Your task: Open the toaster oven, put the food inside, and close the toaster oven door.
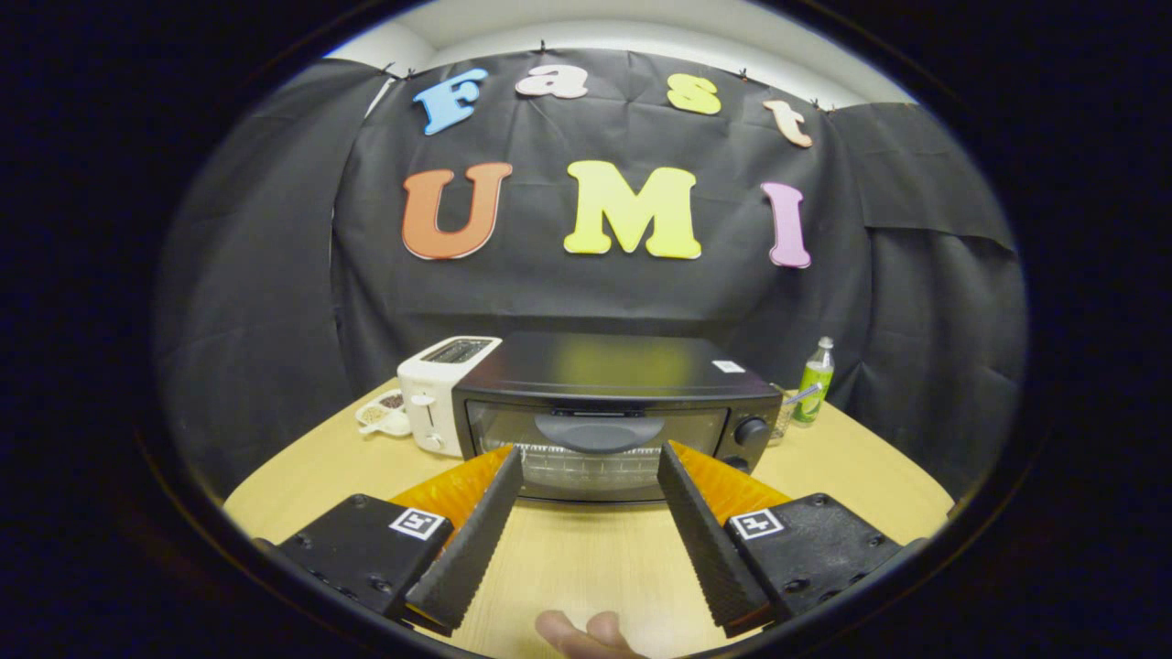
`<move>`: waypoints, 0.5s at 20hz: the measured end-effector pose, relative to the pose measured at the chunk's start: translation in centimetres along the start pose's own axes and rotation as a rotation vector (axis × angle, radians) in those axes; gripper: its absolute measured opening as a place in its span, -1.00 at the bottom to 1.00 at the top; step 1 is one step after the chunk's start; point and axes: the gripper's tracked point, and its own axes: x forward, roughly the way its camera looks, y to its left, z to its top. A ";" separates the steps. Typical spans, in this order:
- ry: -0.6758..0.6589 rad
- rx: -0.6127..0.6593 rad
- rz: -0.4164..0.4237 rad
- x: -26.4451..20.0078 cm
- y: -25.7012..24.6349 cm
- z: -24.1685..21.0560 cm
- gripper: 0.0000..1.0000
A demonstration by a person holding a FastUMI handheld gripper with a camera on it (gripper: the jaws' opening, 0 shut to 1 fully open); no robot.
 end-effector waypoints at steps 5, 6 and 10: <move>-0.058 0.017 -0.029 -4.7 -1.8 4.9 0.95; -0.079 0.025 -0.027 -5.8 -2.1 6.3 0.95; -0.152 0.065 -0.027 -9.9 -3.7 11.0 0.95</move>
